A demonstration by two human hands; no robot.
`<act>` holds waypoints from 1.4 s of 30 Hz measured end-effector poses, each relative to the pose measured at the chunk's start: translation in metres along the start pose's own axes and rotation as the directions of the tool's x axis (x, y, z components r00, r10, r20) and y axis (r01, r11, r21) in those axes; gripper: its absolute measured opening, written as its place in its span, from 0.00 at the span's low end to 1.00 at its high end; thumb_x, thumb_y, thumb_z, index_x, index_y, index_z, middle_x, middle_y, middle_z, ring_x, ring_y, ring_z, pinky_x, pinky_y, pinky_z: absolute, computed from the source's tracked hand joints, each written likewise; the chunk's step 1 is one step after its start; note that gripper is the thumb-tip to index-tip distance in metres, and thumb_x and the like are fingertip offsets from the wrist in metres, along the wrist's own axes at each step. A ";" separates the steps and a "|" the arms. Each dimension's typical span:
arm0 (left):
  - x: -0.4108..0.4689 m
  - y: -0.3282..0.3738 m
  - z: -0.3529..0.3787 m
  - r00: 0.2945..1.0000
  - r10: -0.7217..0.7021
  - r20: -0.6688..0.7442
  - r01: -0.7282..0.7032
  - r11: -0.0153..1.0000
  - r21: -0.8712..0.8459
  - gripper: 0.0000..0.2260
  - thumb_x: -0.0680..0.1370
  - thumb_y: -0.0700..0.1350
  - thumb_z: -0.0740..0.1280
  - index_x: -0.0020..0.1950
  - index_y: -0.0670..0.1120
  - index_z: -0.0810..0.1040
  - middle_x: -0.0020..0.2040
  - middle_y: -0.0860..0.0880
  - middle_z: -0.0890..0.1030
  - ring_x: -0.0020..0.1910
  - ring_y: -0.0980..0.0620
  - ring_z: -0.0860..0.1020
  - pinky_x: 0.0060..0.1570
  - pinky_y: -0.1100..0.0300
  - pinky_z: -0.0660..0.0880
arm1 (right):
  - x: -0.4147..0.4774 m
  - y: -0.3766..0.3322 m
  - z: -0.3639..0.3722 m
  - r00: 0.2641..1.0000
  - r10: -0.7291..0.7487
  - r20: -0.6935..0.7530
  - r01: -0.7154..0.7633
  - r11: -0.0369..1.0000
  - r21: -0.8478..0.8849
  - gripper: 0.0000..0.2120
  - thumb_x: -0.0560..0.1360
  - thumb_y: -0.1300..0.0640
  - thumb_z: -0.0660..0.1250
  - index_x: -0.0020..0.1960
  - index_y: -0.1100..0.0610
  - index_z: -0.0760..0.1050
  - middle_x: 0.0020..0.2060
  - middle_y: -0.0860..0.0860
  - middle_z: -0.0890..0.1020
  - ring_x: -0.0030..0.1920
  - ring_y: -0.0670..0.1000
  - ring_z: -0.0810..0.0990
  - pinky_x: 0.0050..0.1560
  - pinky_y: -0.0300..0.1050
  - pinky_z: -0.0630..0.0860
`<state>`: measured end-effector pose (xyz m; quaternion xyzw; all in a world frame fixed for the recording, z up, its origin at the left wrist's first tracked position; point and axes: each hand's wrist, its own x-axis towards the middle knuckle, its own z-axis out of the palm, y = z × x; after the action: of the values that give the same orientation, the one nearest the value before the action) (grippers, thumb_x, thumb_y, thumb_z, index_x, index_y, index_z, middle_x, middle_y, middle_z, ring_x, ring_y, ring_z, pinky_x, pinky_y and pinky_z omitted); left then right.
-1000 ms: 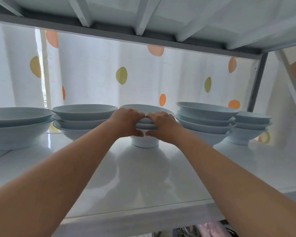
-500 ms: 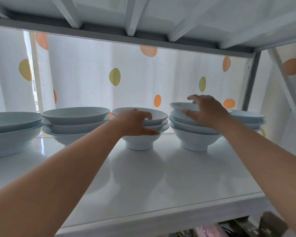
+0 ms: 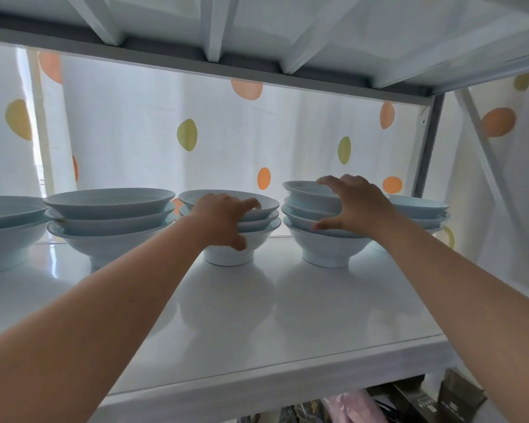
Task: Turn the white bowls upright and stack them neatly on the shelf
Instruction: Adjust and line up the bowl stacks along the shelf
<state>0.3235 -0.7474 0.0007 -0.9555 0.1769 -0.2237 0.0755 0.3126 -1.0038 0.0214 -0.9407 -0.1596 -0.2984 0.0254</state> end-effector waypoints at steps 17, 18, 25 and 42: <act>0.005 0.015 0.010 0.985 0.073 -0.156 -0.068 0.997 0.041 0.31 0.75 0.51 0.67 0.74 0.57 0.56 0.58 0.46 0.77 0.55 0.44 0.78 0.44 0.56 0.70 | -0.020 0.019 0.058 0.986 -0.008 -0.164 -0.016 0.989 -0.144 0.54 0.61 0.51 0.79 0.73 0.42 0.44 0.68 0.63 0.62 0.69 0.65 0.59 0.70 0.62 0.58; 0.005 0.016 0.010 0.986 0.073 -0.148 -0.067 0.997 0.040 0.31 0.75 0.51 0.67 0.74 0.57 0.56 0.58 0.46 0.77 0.55 0.44 0.77 0.45 0.55 0.70 | -0.017 0.019 0.060 0.986 -0.013 -0.164 -0.011 0.989 -0.144 0.55 0.60 0.52 0.79 0.72 0.42 0.43 0.67 0.64 0.63 0.69 0.65 0.60 0.70 0.62 0.59; 0.006 0.022 0.011 0.987 0.072 -0.145 -0.060 0.995 0.081 0.31 0.73 0.56 0.67 0.73 0.56 0.59 0.62 0.46 0.73 0.60 0.44 0.72 0.56 0.53 0.67 | -0.019 0.018 0.059 0.988 -0.005 -0.153 -0.027 0.979 -0.204 0.55 0.62 0.47 0.77 0.74 0.41 0.41 0.75 0.61 0.54 0.75 0.65 0.51 0.71 0.66 0.53; 0.049 0.210 0.025 0.753 0.302 -0.585 -0.472 0.867 -0.161 0.09 0.73 0.49 0.68 0.49 0.46 0.79 0.45 0.46 0.82 0.44 0.44 0.80 0.42 0.53 0.77 | -0.085 0.194 0.022 0.589 0.806 -0.063 -0.576 0.473 0.667 0.30 0.73 0.44 0.66 0.69 0.55 0.61 0.60 0.58 0.73 0.56 0.60 0.77 0.59 0.54 0.74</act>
<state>0.3122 -0.9588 -0.0484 -0.7939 0.4187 -0.4340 -0.0777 0.3203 -1.2087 -0.0357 -0.7896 0.1679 -0.3675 0.4619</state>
